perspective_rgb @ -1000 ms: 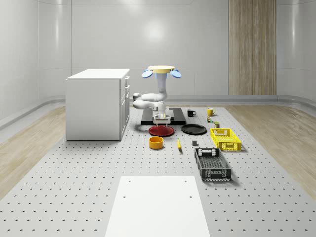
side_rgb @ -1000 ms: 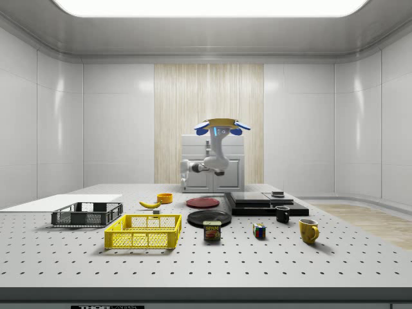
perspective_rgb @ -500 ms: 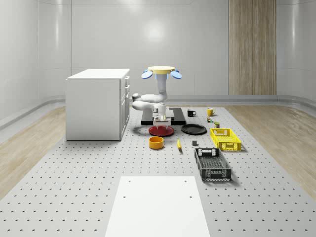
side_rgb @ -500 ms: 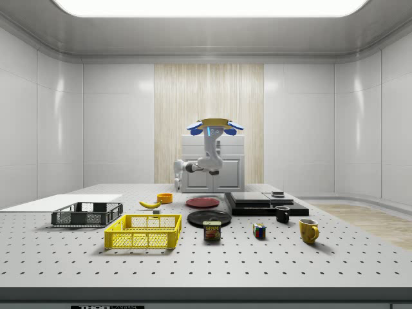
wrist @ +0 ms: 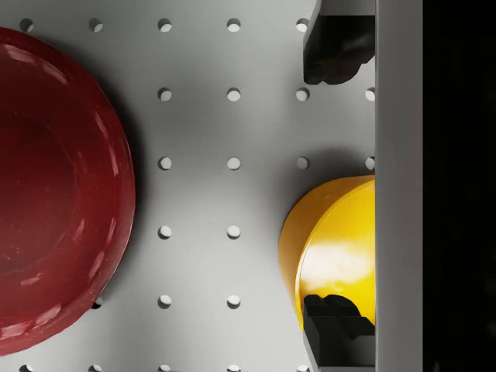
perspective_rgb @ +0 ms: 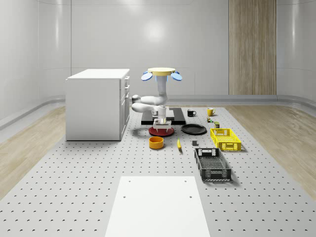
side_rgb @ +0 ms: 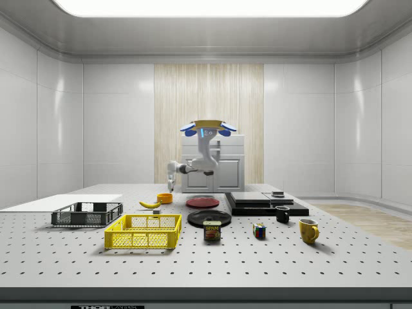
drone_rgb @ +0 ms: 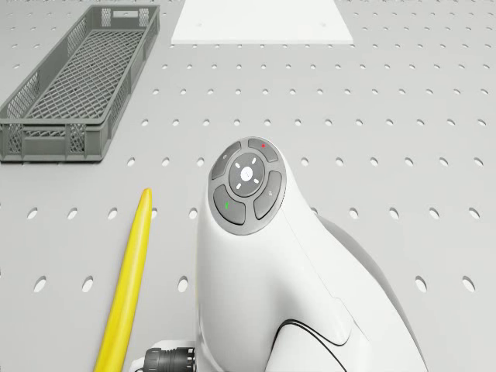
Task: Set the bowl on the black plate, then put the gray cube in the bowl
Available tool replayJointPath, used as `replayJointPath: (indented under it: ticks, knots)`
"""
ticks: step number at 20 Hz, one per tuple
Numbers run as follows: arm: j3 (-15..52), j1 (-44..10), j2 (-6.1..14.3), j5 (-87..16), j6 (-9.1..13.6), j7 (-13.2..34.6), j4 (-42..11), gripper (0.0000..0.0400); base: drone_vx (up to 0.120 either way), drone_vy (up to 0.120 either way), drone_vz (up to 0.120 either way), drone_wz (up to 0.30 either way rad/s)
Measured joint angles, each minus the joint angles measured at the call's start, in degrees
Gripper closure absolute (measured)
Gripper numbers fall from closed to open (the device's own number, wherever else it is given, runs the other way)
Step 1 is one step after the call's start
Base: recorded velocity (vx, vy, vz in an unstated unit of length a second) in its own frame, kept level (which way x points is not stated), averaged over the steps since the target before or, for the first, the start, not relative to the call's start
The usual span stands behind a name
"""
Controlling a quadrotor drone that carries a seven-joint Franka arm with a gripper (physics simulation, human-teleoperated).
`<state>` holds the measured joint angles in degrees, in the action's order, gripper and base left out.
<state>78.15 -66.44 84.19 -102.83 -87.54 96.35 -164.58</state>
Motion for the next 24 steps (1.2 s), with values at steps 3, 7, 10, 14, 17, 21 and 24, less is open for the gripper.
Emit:
replayJointPath:
  ticks: [3,7,10,14,17,21,24]
  knots:
    - [0.0,-0.1,0.3,0.1,-0.3,0.1,0.0,0.0000,0.120,0.000,0.000,0.000]
    - [0.1,-0.2,0.7,0.3,-0.7,0.1,0.0,0.0000,0.120,0.000,0.000,0.000]
    - [0.2,-0.2,1.0,0.4,-0.9,0.2,0.0,0.0000,0.120,0.000,0.000,0.000]
    - [-0.2,-0.3,1.4,0.2,-1.4,0.2,0.1,0.0000,0.040,0.000,0.000,0.000]
    - [-1.9,-0.5,1.7,-1.3,-2.3,0.2,0.4,0.0000,0.000,0.000,0.000,0.000]
    - [-5.1,-0.9,2.2,-4.3,-3.7,0.1,1.1,0.0000,0.000,0.000,0.000,0.000]
    - [-7.1,-1.2,2.3,-6.2,-4.6,0.1,1.7,0.0000,0.000,0.000,0.000,0.000]
